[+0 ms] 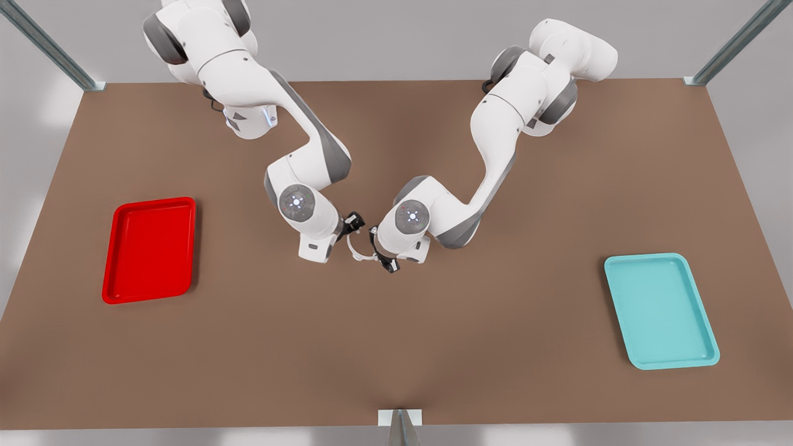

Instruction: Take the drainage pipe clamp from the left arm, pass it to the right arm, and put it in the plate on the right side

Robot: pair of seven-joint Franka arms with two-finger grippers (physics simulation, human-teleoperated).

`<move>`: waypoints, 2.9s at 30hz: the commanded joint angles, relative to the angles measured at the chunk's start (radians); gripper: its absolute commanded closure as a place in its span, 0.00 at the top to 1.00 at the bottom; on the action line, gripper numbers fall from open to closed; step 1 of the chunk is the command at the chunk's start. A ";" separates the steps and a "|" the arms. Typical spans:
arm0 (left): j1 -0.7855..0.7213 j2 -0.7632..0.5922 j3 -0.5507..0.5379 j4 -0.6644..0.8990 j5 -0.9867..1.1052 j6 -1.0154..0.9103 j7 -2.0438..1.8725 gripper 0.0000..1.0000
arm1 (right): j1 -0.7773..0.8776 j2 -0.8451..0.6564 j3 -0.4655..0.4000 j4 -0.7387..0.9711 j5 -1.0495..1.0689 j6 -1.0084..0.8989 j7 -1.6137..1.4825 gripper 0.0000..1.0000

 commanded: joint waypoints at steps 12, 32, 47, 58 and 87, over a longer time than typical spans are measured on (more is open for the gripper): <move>-0.004 -0.002 0.003 0.004 0.003 0.006 -0.097 0.21 | 0.021 0.005 0.002 -0.042 0.005 0.020 -0.018 1.00; -0.001 -0.003 0.004 0.004 0.003 0.017 -0.103 1.00 | 0.021 0.041 0.002 -0.036 0.019 0.017 -0.038 0.21; 0.448 -0.258 -0.011 0.004 0.074 -0.704 1.294 1.00 | -0.123 0.031 0.000 -0.040 0.035 -0.031 -0.212 0.21; 0.522 -0.624 0.027 -0.444 0.172 -0.738 2.488 1.00 | -0.416 0.022 -0.012 -0.033 0.016 -0.097 -0.549 0.21; 0.539 -0.624 0.020 -0.435 0.143 -0.716 2.466 1.00 | -0.995 0.197 -0.018 0.050 -0.162 0.001 -1.092 0.37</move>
